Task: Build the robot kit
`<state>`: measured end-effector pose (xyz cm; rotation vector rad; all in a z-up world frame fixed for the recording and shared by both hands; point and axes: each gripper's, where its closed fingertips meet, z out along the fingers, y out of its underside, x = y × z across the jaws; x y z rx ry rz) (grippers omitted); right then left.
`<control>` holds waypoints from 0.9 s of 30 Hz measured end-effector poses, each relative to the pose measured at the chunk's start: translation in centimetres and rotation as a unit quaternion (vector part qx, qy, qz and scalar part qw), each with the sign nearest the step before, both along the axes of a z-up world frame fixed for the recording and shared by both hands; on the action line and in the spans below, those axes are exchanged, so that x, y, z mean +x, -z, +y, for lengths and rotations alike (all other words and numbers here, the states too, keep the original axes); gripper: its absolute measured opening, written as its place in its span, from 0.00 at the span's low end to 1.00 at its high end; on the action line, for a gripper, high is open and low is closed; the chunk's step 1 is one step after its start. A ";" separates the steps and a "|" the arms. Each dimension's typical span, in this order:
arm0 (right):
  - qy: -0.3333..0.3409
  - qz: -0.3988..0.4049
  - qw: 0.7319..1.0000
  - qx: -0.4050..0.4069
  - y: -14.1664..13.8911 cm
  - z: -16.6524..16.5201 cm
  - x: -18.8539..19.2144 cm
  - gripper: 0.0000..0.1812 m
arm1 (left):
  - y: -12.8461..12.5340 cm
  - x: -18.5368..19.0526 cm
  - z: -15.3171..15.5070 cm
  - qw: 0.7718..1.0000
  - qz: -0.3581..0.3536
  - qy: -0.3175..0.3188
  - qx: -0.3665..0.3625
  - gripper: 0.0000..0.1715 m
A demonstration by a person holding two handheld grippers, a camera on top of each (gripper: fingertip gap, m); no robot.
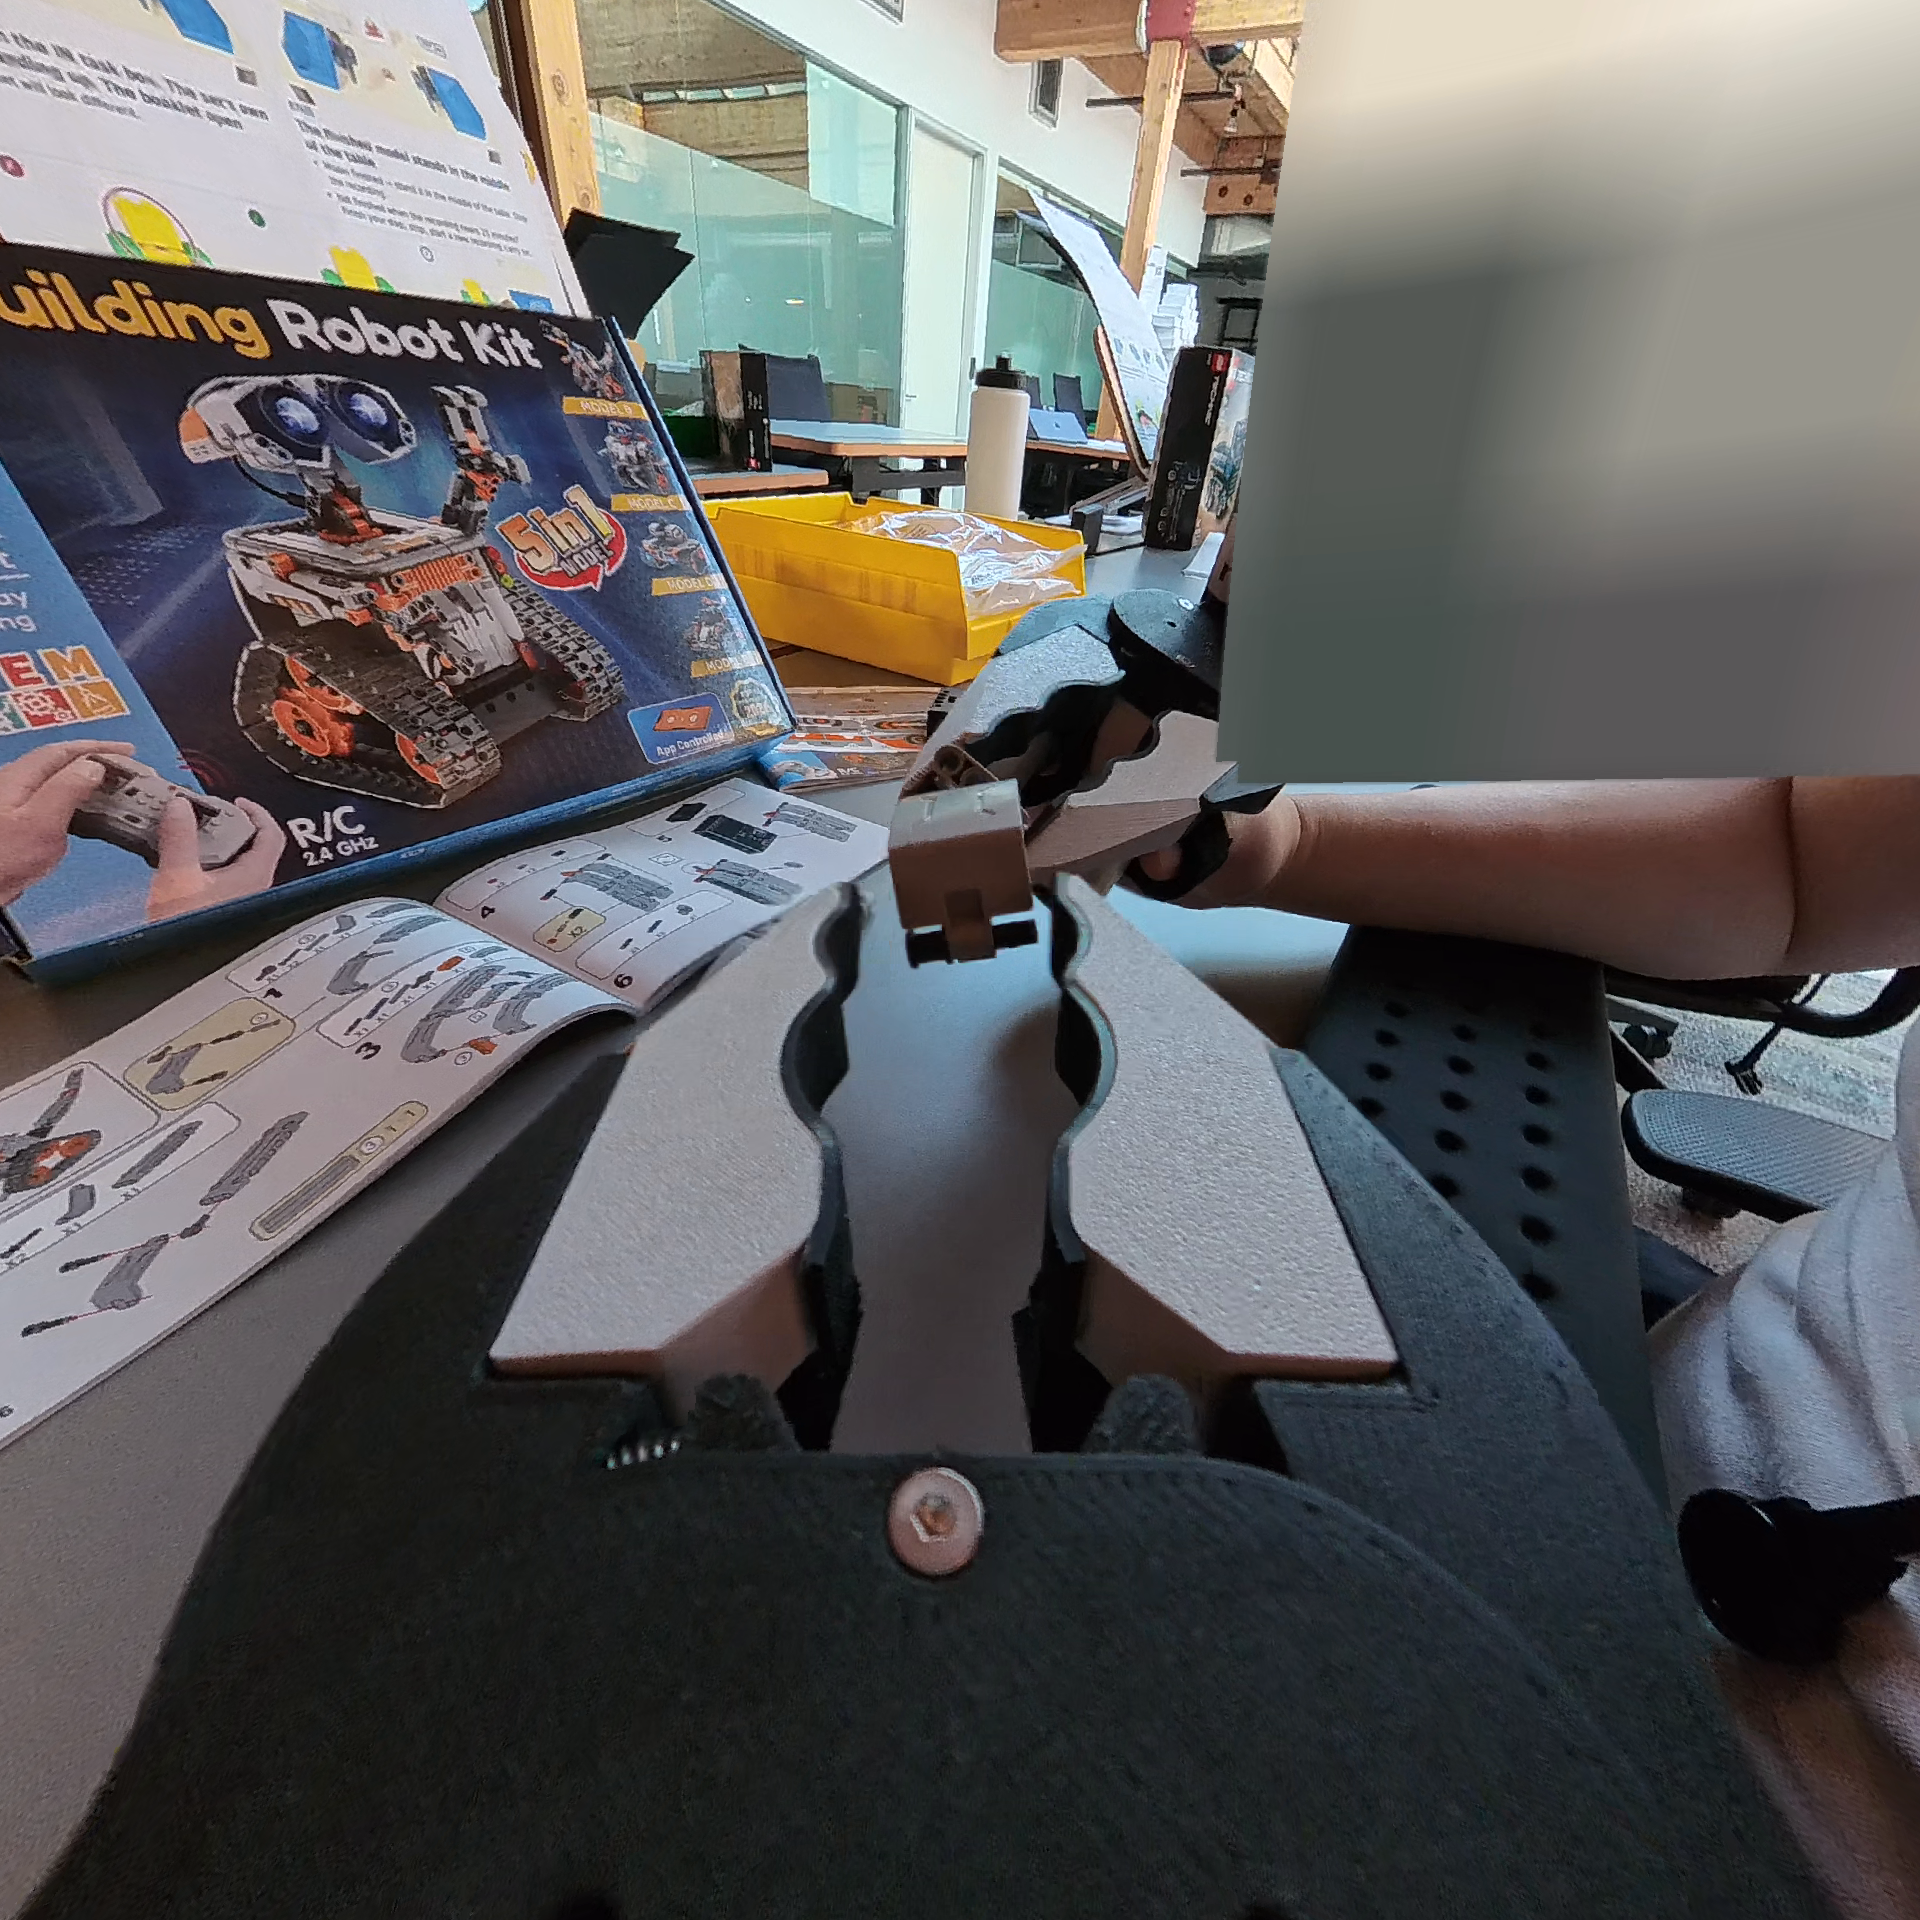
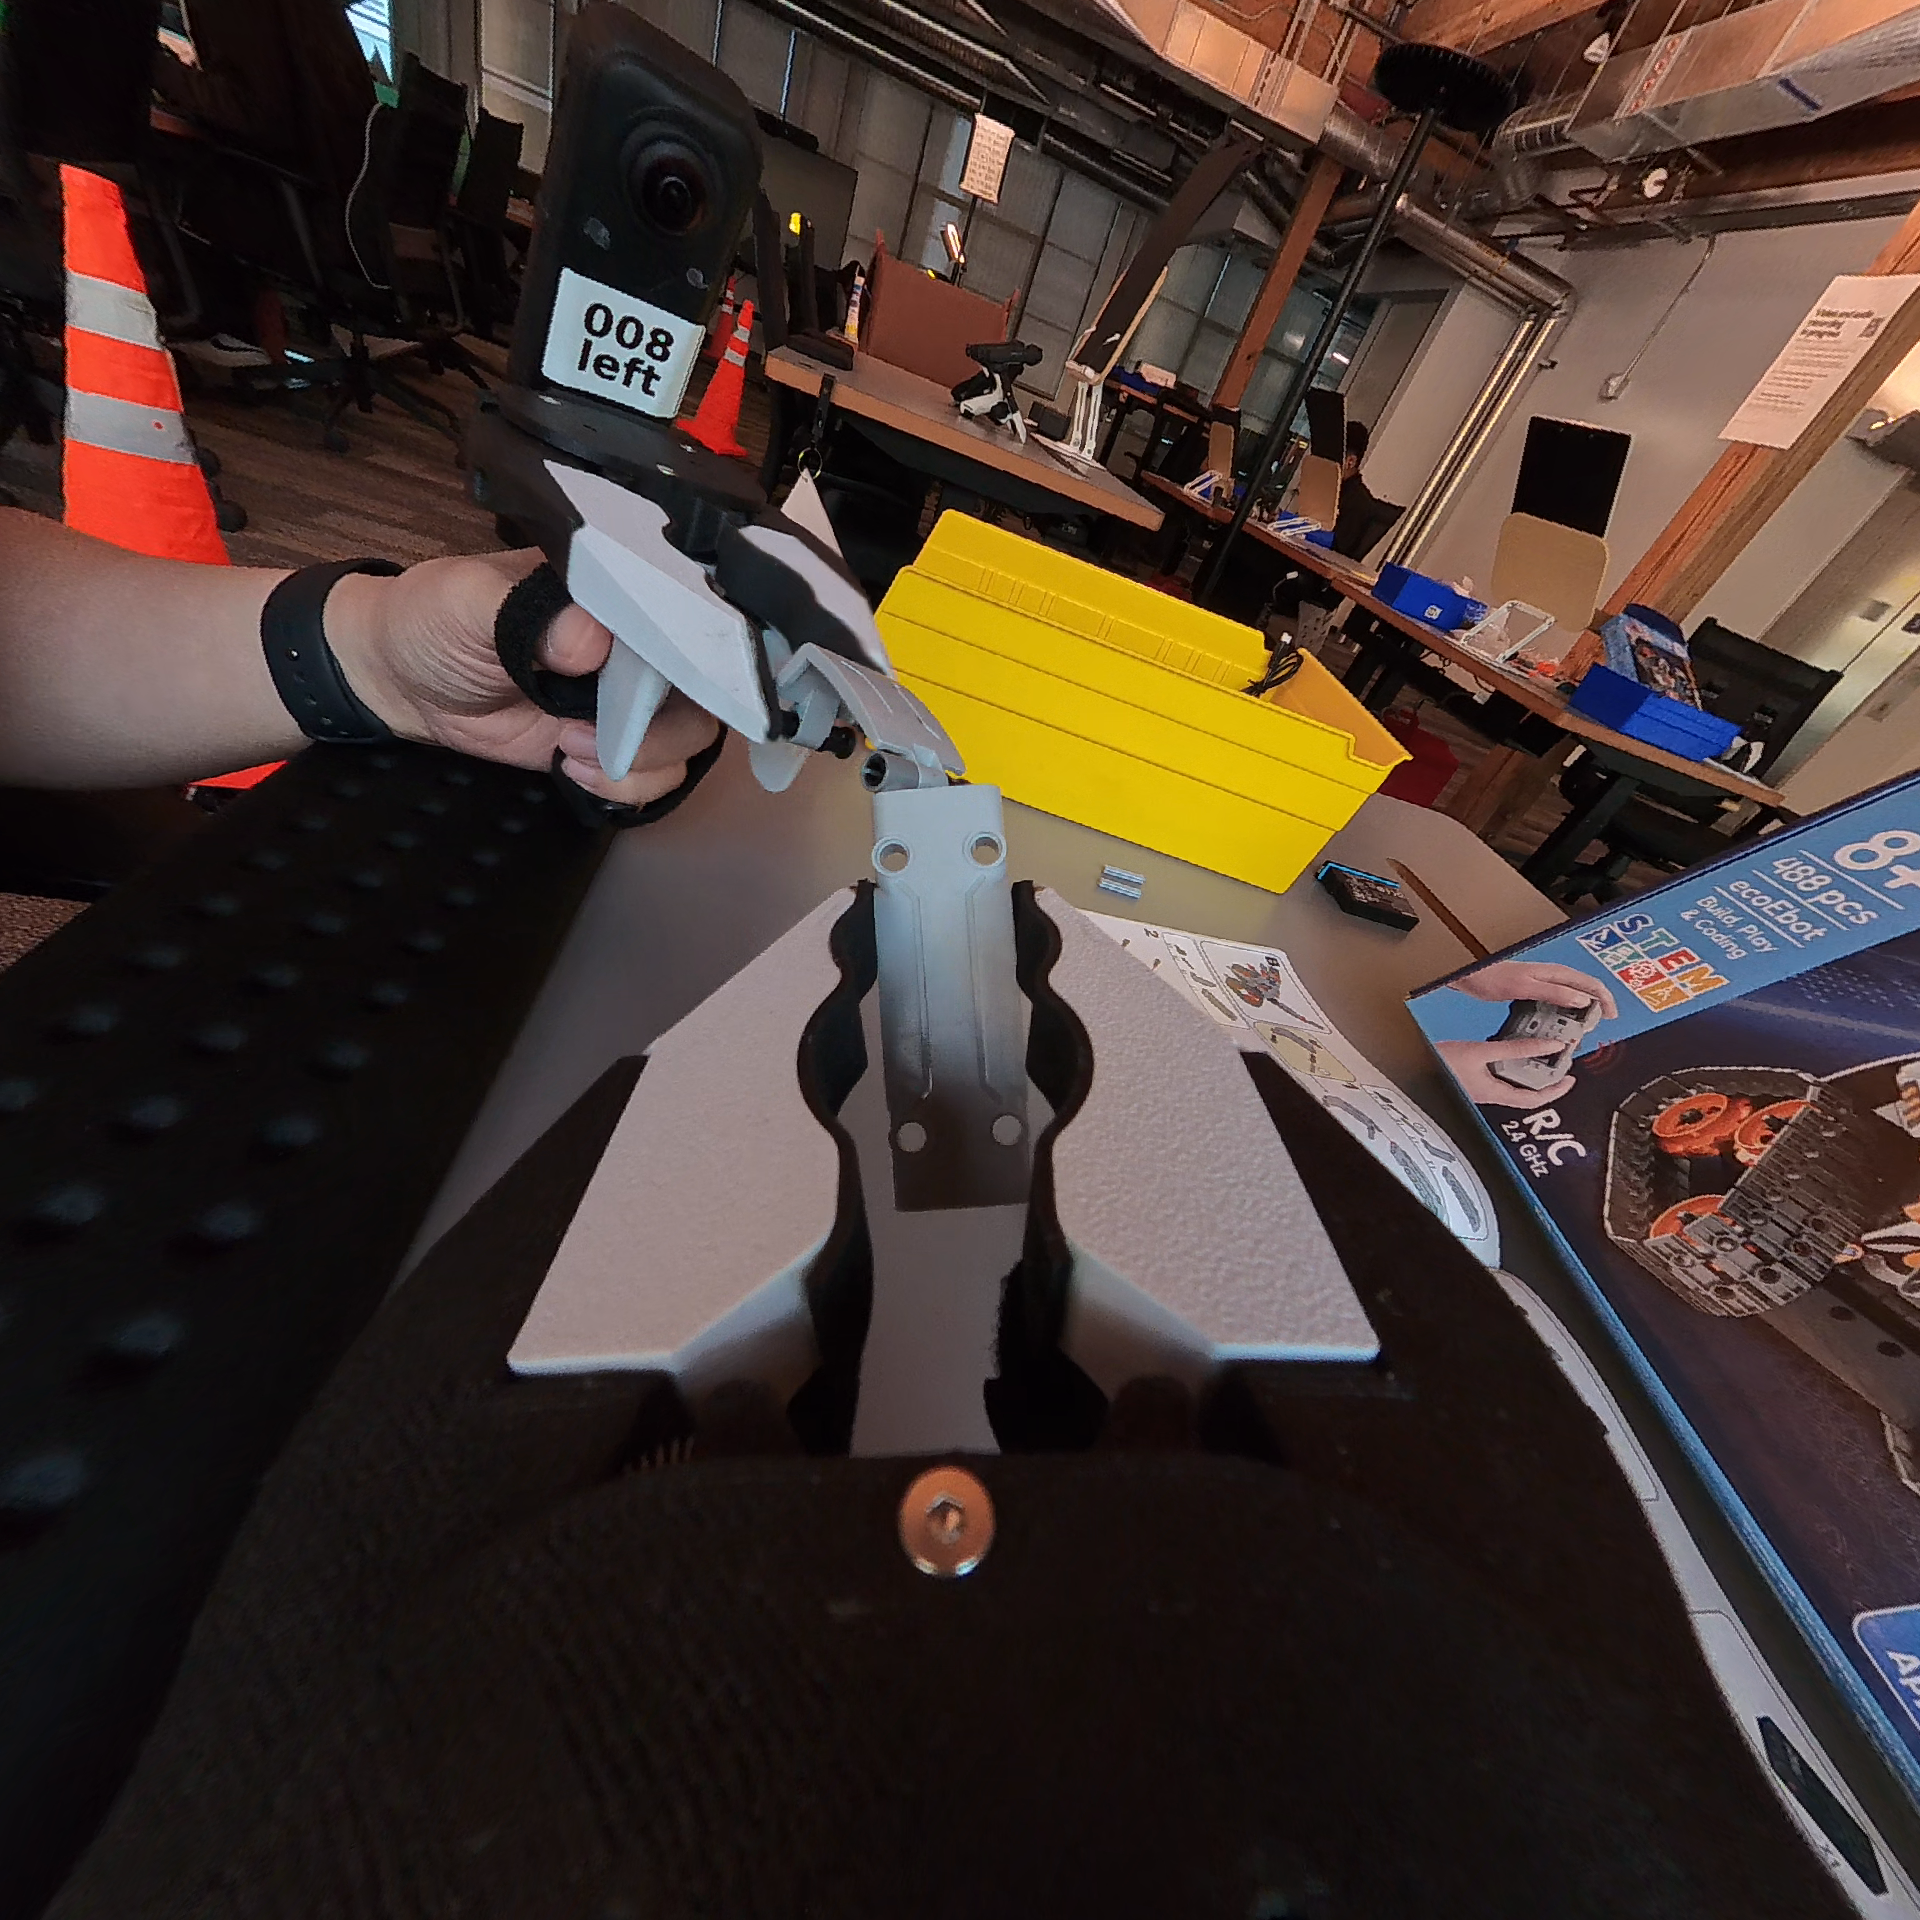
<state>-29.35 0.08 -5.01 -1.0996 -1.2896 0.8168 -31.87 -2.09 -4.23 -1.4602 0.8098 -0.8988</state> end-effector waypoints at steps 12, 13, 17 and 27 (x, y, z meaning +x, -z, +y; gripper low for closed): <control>0.018 -0.082 0.994 0.077 1.5 -0.7 -0.2 0.14 | 2.3 2.3 0.2 0.994 0.088 0.042 -0.056 0.14; 0.018 -0.092 0.992 0.083 1.7 -0.7 -0.1 0.14 | 2.6 2.4 0.2 0.993 0.094 0.038 -0.053 0.14; -0.030 -0.088 0.995 0.029 1.7 -1.9 0.2 0.14 | 3.2 2.6 -0.7 0.990 0.131 0.046 -0.027 0.13; -0.178 -0.139 0.946 -0.233 4.1 -5.5 0.5 0.14 | 5.3 2.6 -2.8 0.964 0.252 0.081 0.036 0.13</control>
